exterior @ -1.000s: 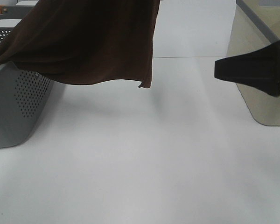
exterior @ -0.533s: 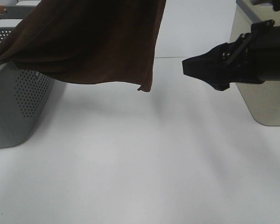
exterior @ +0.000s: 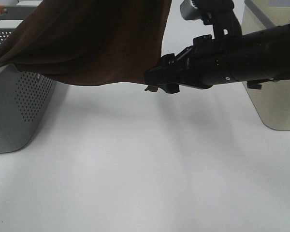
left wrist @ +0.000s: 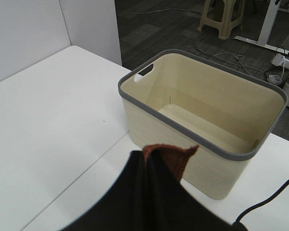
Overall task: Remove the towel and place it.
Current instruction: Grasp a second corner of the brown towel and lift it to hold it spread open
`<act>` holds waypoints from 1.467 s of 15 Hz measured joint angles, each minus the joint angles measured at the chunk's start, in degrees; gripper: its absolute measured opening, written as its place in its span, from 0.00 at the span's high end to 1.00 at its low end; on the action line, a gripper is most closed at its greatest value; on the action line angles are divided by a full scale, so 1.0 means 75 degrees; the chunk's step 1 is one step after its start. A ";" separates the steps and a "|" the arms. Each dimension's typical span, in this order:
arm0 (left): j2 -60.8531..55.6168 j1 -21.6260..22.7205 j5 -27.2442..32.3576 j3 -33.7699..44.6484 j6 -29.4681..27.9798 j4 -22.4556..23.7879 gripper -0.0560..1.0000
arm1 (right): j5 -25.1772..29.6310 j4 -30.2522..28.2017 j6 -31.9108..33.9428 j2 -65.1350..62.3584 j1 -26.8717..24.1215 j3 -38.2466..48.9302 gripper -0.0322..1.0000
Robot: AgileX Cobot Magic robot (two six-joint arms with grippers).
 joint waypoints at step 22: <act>0.1138 0.0000 0.0176 0.0000 -0.2735 0.3957 0.95 | 0.3231 -0.8021 0.9343 -0.0634 0.0000 -0.1558 0.97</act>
